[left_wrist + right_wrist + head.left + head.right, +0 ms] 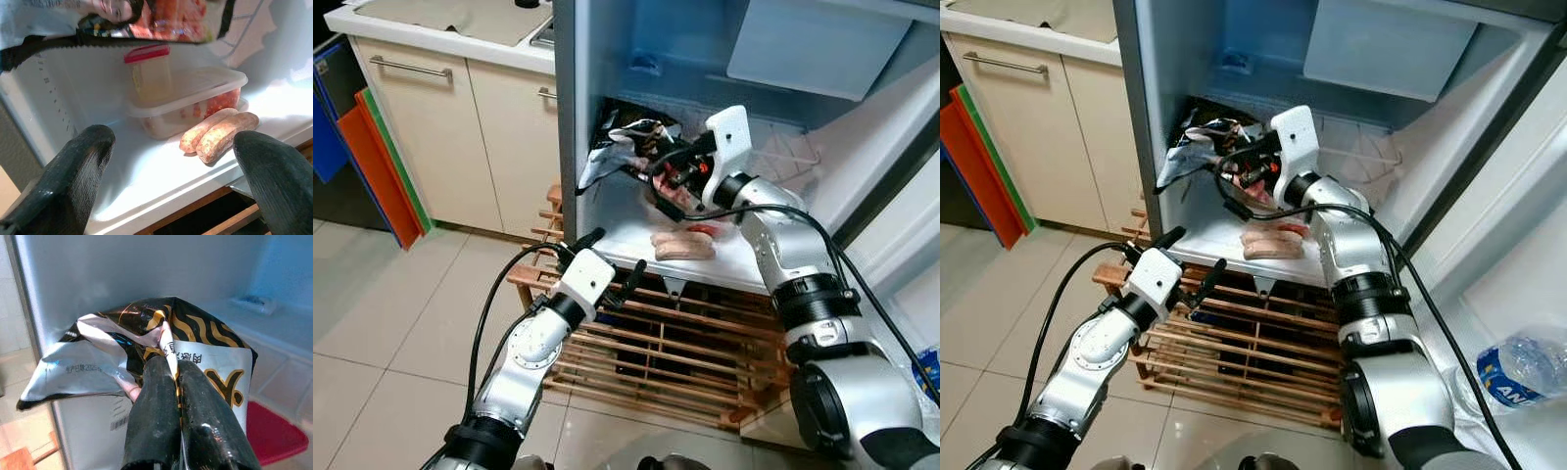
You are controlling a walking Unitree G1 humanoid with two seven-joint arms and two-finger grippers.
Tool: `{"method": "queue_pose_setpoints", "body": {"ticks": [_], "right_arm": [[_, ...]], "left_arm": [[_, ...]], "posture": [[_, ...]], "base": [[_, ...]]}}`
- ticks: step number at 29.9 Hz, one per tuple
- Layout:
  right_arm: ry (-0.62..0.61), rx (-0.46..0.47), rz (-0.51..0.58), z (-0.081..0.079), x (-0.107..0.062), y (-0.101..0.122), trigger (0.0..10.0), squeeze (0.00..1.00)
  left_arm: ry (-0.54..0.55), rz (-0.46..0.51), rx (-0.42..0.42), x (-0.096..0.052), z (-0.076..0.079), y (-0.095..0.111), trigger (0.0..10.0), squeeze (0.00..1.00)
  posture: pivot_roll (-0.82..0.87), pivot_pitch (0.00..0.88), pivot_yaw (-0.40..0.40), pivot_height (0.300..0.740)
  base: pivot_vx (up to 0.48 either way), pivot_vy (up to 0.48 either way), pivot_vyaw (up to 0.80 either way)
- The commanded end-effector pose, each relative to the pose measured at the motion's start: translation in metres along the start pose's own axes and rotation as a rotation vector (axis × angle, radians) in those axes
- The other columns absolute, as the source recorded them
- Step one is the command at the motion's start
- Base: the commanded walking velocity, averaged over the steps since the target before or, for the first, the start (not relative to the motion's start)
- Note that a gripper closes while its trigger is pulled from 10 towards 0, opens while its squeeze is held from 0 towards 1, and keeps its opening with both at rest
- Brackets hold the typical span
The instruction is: Restocking fridge
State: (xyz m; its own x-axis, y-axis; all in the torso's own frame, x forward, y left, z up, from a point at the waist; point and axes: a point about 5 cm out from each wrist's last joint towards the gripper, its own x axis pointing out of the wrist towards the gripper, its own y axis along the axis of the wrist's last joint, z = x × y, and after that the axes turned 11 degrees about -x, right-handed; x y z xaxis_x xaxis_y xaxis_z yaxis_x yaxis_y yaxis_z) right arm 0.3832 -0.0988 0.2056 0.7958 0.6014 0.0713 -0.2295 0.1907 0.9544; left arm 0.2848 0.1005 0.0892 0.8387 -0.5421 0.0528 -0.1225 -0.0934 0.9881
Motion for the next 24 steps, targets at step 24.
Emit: {"method": "queue_pose_setpoints", "body": {"ticks": [24], "right_arm": [[-0.223, -0.390, -0.040, 0.021, 0.029, 0.027, 0.0, 0.19]], "left_arm": [[0.001, 0.001, -0.011, -0.005, 0.005, 0.000, 10.0, 0.00]], "posture": [[0.11, 0.041, -0.116, 0.740]], "base": [[0.000, 0.000, 0.00]]}}
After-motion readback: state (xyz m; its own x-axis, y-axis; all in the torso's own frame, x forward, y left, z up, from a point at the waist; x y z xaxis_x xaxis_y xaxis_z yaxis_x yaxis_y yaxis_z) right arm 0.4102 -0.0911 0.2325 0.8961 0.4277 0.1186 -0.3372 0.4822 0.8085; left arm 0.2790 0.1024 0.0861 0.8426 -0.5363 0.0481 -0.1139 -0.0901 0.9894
